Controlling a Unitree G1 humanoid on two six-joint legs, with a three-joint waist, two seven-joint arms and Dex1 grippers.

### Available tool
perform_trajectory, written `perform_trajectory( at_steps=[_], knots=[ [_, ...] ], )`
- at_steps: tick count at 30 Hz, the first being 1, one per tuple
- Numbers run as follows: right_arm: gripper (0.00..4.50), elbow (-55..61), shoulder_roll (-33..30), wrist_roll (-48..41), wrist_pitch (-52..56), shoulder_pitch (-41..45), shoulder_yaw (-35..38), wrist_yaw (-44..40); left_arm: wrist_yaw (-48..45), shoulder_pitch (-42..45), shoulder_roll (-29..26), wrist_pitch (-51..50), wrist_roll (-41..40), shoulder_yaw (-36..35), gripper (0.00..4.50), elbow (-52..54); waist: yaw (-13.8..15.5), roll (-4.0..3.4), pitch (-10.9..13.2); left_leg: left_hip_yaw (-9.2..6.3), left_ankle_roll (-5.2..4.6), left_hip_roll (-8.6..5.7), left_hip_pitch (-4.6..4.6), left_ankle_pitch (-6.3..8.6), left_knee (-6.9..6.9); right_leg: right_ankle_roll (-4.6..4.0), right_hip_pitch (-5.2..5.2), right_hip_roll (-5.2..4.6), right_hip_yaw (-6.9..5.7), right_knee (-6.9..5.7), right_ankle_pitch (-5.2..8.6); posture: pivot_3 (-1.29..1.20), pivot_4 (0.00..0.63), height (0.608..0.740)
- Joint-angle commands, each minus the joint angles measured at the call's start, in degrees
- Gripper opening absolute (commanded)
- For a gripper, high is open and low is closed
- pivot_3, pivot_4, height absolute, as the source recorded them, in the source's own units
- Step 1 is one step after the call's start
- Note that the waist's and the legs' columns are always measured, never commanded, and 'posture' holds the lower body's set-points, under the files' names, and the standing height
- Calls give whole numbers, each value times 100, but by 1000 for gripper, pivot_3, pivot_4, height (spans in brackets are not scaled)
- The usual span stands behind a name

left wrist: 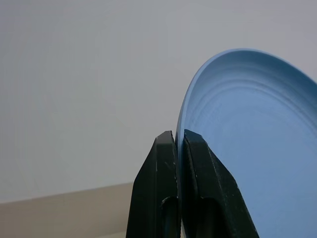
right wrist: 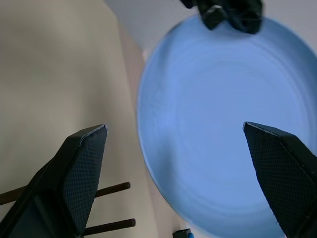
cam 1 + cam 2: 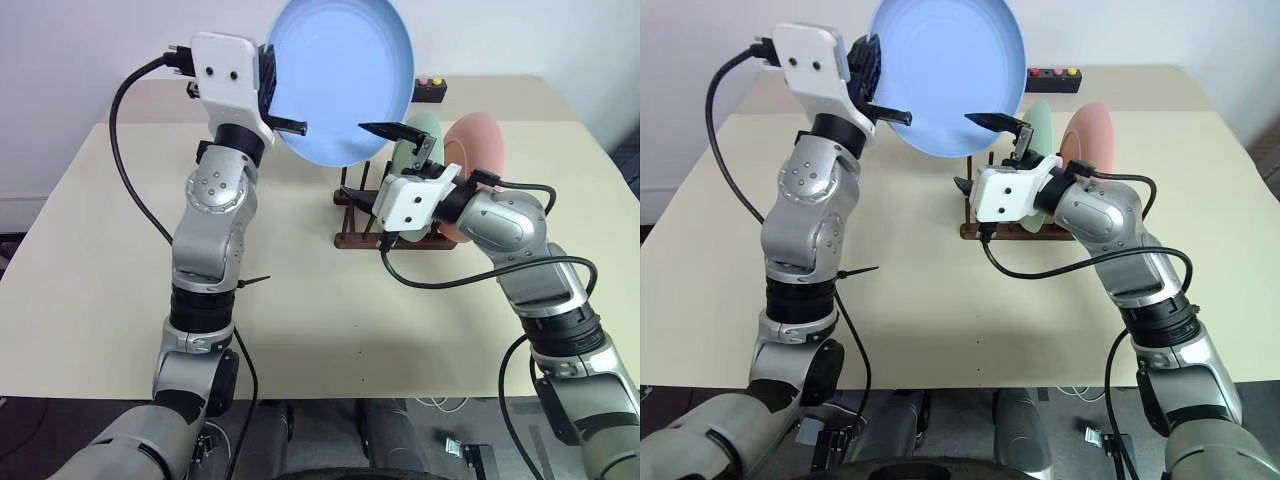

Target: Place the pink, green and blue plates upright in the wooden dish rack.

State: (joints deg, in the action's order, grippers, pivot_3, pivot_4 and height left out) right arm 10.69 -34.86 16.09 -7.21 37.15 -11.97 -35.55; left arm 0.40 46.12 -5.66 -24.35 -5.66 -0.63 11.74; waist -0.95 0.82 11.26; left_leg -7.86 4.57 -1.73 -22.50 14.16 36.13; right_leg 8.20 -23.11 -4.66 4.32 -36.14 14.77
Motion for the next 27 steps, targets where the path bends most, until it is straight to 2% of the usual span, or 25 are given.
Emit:
perform_trajectory(
  at_steps=[1,3,6,8,13,18,21,27],
  knots=[
    [4500,-46,-9,245,-183,144,13,136,-1,181,139,-78,-61,50,39,405,3,0,0,0,0,0,0,0,0,0,0,0,0,0,0,0,150,740],
    [4500,-119,-7,300,-206,127,8,143,-57,179,205,-168,-90,88,39,493,3,1,1,0,0,0,0,0,1,0,1,0,0,0,0,0,150,740],
    [3626,-211,-29,375,-260,95,-15,101,-120,165,229,-232,-60,120,0,530,3,1,1,0,0,0,0,0,1,0,1,0,0,0,0,0,150,740],
    [2719,-245,-26,402,-285,72,-16,93,-120,171,261,-265,-106,61,0,540,-4,1,1,0,0,0,0,0,1,0,1,0,0,0,0,0,150,740],
    [72,-317,-8,448,-312,80,6,112,-152,195,275,-312,-151,33,0,559,-1,1,1,0,0,0,0,0,1,0,1,0,0,0,0,0,150,740],
    [24,-358,9,511,-363,97,23,155,-188,186,297,-326,-213,-3,0,565,0,2,1,0,0,-1,0,0,1,0,1,0,0,0,0,0,150,740],
    [0,-366,12,607,-416,91,17,232,-152,174,342,-351,-337,-150,968,565,0,2,1,0,0,-1,0,0,1,0,1,0,0,0,0,0,150,740],
    [0,-390,-2,721,-532,43,5,286,42,394,636,-230,-1238,-1017,4001,613,-1,3,2,0,1,0,0,0,1,0,1,0,0,0,0,0,150,740]
  ],
)
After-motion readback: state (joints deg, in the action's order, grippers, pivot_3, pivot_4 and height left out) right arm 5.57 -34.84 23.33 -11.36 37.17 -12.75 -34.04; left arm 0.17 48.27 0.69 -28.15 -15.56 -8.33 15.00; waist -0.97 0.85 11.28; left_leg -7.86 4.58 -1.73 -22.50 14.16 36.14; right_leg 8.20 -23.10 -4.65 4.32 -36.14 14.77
